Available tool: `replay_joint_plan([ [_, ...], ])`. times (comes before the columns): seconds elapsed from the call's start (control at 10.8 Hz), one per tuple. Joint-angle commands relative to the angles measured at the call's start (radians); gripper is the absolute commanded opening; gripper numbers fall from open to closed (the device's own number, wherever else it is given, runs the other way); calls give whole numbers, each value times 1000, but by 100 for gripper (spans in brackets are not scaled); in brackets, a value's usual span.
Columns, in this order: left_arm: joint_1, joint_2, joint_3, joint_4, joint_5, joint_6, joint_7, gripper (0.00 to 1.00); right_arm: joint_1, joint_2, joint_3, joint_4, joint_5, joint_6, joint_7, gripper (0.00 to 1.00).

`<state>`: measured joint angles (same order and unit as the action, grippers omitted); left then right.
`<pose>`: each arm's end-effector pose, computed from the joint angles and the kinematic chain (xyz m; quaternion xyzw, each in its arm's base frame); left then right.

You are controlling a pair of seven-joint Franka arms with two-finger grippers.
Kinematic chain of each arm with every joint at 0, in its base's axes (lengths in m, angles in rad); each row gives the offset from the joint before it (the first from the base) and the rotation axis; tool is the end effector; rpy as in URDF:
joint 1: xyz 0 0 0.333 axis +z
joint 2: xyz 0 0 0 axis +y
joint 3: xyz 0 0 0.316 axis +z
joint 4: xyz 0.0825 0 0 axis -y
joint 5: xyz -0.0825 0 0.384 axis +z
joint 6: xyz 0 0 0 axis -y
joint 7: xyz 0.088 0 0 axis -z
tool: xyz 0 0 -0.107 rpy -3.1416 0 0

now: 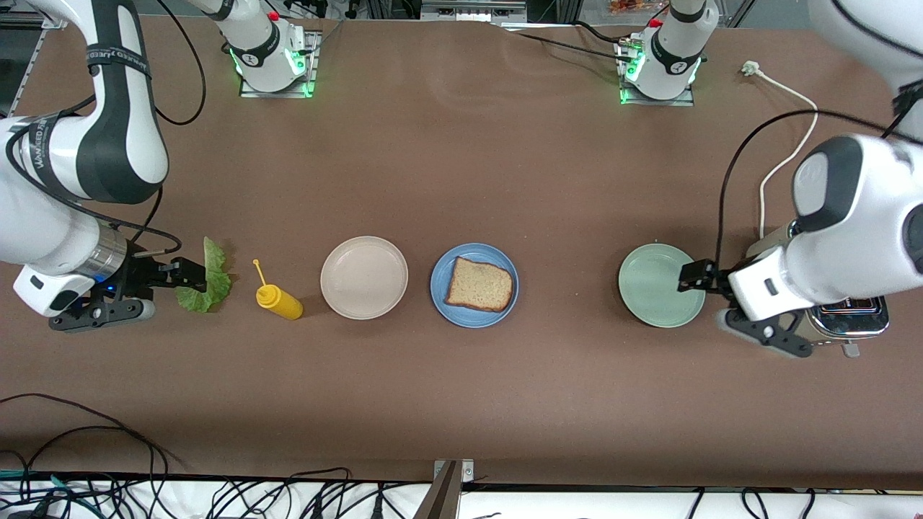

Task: Make sandwich in blue plate with both arms
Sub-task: 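Retract the left gripper while the right gripper grasps the lettuce leaf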

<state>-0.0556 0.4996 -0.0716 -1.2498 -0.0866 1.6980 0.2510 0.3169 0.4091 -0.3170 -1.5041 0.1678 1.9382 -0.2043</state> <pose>0.6934 -0.0859 0.4737 0.9820 -0.1773 -0.0212 0.0614 0.6790 0.0422 0.4452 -0.9958 -0.0873 -0.0247 0.0146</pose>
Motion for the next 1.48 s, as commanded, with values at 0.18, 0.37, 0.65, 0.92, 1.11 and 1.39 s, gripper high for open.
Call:
replay_joint_plan([
  [0.18, 16, -263, 26, -144, 62, -80, -19, 100, -61, 94, 1, 18, 35, -5, -99, 100],
  [0.37, 54, -439, 24, -322, 67, -80, -19, 100, -64, 70, 1, -51, 33, -5, -118, 100],
  [0.65, 77, -561, 19, -442, 106, -80, -18, 100, -64, -24, 6, -362, 33, 269, -119, 100],
  [0.92, 22, -590, 39, -464, 131, -100, -21, 100, -67, -17, 6, -499, 33, 432, -213, 100],
  [1.11, 3, -569, 41, -439, 123, -113, -22, 100, -74, 29, 6, -512, 33, 465, -219, 100],
  [1.39, 5, -541, 36, -418, 120, -133, -21, 100, -110, 71, 7, -583, 35, 635, -329, 100],
])
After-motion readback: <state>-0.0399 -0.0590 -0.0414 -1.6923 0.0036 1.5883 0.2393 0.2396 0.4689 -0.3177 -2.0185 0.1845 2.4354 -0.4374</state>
